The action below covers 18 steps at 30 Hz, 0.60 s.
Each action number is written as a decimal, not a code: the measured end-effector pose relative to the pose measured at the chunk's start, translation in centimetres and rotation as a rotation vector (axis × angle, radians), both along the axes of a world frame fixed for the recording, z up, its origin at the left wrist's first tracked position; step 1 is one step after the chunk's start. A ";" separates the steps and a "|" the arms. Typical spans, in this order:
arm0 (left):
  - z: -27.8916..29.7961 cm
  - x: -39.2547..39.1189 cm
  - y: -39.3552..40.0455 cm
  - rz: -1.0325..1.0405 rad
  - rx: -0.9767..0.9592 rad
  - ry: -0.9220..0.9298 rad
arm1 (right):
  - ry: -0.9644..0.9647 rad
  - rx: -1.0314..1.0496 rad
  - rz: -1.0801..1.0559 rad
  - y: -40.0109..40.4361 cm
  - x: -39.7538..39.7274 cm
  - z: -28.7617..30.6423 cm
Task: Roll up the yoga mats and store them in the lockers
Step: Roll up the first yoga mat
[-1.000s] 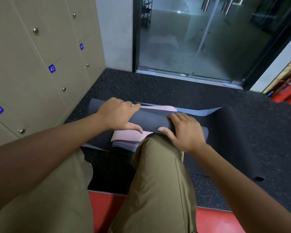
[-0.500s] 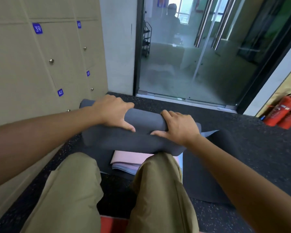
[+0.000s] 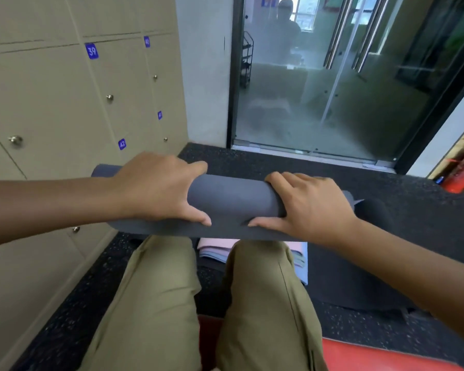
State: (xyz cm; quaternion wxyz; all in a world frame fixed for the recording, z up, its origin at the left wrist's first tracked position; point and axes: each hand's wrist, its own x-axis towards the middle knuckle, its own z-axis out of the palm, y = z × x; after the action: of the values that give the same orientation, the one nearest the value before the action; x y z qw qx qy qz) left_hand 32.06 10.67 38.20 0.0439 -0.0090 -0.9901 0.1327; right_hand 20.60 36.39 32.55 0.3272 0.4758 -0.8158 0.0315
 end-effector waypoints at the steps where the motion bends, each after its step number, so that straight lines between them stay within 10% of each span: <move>1: -0.5 1.3 0.3 0.003 0.021 -0.043 | -0.030 0.017 0.002 0.3 1.5 -0.7; 18: -11.7 12.0 2.4 -0.210 0.441 -0.101 | -0.336 0.168 0.128 5.0 13.0 -7.5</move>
State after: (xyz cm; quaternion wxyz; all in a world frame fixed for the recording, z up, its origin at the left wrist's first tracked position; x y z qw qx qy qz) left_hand 44.06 13.09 26.53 0.0087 -0.1087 -0.9897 -0.0926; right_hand 33.63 41.40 25.05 0.1430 0.5403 -0.8268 0.0630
